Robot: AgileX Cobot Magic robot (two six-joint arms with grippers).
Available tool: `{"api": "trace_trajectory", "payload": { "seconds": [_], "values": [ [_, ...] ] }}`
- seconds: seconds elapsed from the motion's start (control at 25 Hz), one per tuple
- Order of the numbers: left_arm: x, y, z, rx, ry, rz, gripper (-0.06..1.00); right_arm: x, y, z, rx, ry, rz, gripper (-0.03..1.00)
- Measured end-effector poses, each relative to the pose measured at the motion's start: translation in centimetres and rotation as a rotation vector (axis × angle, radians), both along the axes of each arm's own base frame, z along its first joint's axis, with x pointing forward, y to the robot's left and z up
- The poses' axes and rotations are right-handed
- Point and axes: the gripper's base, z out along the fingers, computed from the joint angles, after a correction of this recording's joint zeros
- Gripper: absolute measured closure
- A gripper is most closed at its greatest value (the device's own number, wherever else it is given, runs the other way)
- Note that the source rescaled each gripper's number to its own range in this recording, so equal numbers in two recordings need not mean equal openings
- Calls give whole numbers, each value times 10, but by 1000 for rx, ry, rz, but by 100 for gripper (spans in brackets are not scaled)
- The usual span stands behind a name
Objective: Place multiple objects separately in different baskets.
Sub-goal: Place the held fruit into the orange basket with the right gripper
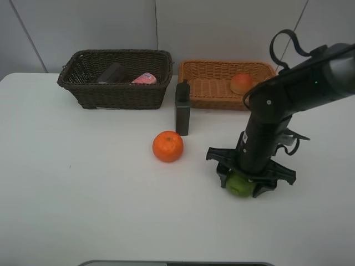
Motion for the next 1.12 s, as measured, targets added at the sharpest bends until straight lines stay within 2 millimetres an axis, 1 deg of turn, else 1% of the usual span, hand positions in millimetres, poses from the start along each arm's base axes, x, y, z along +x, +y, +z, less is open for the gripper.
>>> {"api": "trace_trajectory", "payload": {
  "seconds": [0.16, 0.28, 0.48, 0.64, 0.8, 0.96, 1.12],
  "values": [
    [0, 0, 0, 0, 0, 0, -2, 11, 5, 16, -4, 37, 202, 49],
    [0, 0, 0, 0, 0, 0, -2, 25, 8, 32, 2, 52, 327, 49],
    [0, 0, 0, 0, 0, 0, -2, 48, 10, 60, 22, 36, 462, 49],
    [0, 0, 0, 0, 0, 0, -2, 71, 4, 81, 37, -6, 478, 49],
    [0, 0, 0, 0, 0, 0, -2, 102, -2, 94, 44, -67, 458, 49],
    [0, 0, 0, 0, 0, 0, -2, 135, -5, 102, 28, -129, 437, 49],
    [0, 0, 0, 0, 0, 0, -2, 165, -5, 103, -5, -186, 437, 49]
  ]
}}
